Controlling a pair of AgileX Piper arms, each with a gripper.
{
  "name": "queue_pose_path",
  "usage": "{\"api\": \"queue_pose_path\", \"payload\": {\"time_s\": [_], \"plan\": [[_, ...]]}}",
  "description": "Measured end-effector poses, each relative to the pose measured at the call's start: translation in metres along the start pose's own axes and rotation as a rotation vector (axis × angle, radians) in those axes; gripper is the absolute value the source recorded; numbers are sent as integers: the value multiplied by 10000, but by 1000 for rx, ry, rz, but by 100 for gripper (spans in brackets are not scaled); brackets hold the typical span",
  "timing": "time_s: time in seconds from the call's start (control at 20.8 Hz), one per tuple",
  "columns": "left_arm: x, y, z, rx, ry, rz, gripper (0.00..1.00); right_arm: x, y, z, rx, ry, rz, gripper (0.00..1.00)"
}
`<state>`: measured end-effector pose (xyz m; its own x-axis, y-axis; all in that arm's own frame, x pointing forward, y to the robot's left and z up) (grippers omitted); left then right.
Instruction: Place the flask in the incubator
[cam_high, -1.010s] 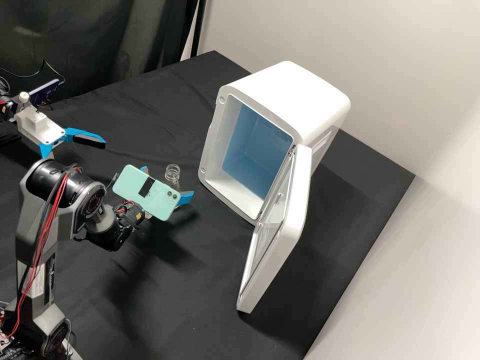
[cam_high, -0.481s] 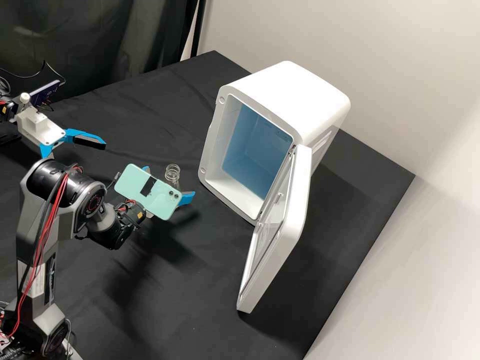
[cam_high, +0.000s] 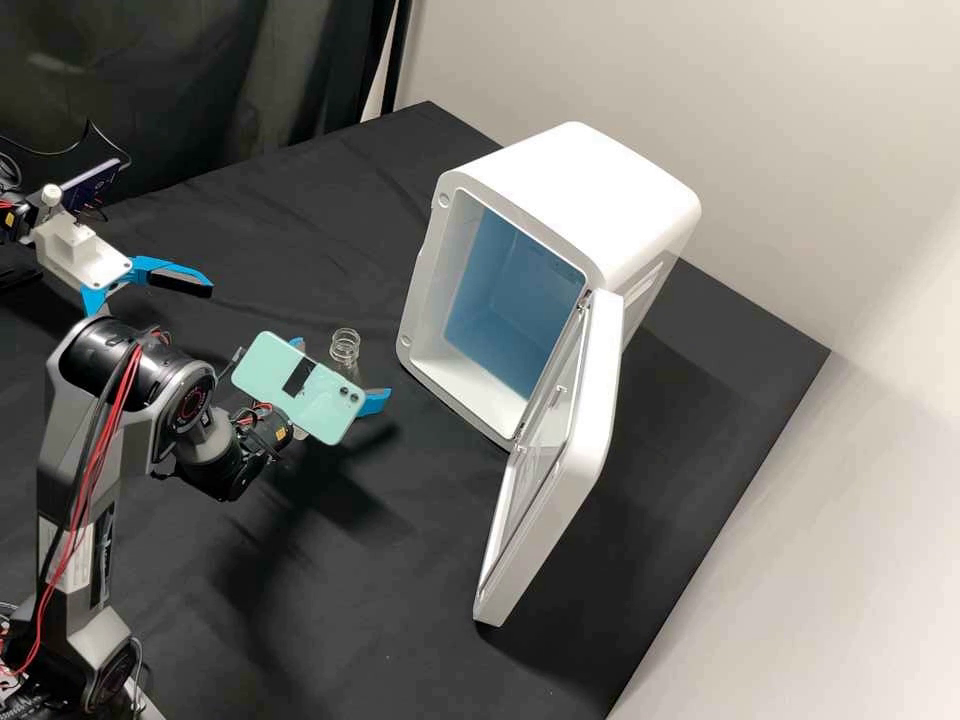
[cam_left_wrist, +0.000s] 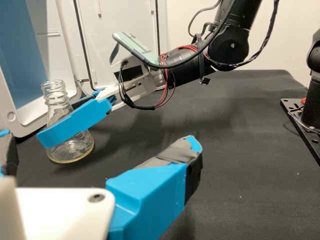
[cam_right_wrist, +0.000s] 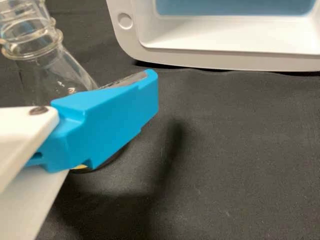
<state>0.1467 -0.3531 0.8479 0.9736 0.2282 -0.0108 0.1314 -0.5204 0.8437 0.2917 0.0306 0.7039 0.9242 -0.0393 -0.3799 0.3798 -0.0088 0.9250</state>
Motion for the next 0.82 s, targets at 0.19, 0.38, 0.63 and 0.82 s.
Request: {"api": "queue_pose_path", "payload": {"time_s": [0.19,0.38,0.63,0.82], "plan": [[0,0,0,0,0,0,100,0,5,5,6,-5,6,0],[-4,1,-10,-1,6,1,100,0,7,7,8,-7,8,0],[-4,1,-10,-1,6,1,100,0,-4,-4,8,-6,6,0],[-4,1,-10,-1,6,1,100,-1,-9,-8,7,-4,4,0]]}}
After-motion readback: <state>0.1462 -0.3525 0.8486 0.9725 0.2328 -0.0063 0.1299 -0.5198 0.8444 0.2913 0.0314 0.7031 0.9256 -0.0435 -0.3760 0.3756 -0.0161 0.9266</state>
